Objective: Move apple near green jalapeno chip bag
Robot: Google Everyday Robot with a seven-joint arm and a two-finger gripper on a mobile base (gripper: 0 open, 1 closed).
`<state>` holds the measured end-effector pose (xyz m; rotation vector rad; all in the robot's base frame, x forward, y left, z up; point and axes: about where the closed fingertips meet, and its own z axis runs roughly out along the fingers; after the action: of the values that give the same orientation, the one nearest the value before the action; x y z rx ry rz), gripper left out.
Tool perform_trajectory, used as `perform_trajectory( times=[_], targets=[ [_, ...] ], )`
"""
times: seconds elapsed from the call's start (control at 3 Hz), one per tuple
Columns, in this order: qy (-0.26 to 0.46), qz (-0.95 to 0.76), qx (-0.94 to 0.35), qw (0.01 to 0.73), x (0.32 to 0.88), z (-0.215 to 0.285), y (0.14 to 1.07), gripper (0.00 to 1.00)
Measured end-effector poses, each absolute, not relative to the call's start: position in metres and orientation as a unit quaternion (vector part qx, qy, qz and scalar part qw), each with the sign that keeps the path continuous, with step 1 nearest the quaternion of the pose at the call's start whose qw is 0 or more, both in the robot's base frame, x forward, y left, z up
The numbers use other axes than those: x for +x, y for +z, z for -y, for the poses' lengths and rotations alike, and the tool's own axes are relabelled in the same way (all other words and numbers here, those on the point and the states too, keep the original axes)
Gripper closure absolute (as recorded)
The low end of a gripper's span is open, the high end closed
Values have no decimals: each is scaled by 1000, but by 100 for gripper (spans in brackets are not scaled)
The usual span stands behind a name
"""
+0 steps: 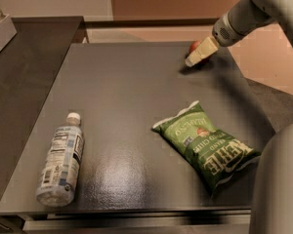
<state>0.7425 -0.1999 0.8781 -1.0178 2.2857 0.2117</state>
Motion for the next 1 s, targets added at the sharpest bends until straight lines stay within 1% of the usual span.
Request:
perform_trajectory(
  times=[0.33, 0.67, 1.0],
  targets=[
    [85, -871, -380, 300, 751, 196, 867, 0],
    [85, -876, -375, 291, 756, 196, 860, 18],
    [85, -878, -374, 286, 758, 197, 858, 42]
  ],
)
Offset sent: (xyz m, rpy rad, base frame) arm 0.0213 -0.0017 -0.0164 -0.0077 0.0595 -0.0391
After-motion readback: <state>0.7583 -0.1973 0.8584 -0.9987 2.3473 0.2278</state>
